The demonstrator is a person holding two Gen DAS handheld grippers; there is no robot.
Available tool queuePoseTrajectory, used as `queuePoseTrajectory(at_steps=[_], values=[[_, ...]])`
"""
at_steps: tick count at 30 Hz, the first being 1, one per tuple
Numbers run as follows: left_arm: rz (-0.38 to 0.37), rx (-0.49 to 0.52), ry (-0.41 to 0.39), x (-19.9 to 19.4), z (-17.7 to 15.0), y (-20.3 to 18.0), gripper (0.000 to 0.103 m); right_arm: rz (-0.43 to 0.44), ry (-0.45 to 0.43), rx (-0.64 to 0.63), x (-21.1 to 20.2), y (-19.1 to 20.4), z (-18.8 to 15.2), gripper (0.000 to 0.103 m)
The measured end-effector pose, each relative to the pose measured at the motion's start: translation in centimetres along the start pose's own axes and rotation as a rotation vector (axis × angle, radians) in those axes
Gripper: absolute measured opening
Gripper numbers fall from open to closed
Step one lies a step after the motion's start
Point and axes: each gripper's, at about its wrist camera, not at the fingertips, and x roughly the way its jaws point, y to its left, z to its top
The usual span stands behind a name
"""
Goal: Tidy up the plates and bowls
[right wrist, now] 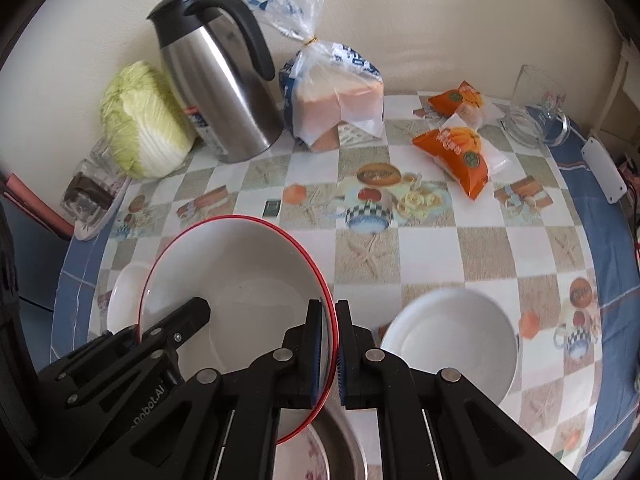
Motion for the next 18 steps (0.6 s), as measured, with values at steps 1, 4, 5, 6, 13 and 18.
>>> queuePoseTrajectory(at_steps=[1,4,5,6,13,18], values=[[0.0,-0.006,-0.008,-0.4,-0.5,0.2,0.008,0.004,-0.002,-0.004,-0.2,0.2,-0.5,0.007],[-0.001,-0.02,-0.026,-1.4,-1.6,0.7,0.008,0.013,-0.018,-0.019,-1.0,0.6,-1.9,0.007],[-0.001,-0.025,-0.032,-1.7,-2.0,0.9,0.008,0.017,-0.023,-0.023,-1.2,0.8,-2.4,0.007],[0.001,-0.029,-0.038,-1.9,-2.5,1.2,0.008,0.021,-0.027,-0.027,-1.4,1.0,-2.8,0.007],[0.026,-0.052,-0.041,-2.8,-5.4,2.8,0.008,0.053,-0.027,-0.024,-1.7,2.0,-6.1,0.007],[0.04,-0.067,-0.063,-3.8,-6.5,3.8,0.008,0.083,-0.032,0.001,-1.7,2.6,-8.0,0.007]])
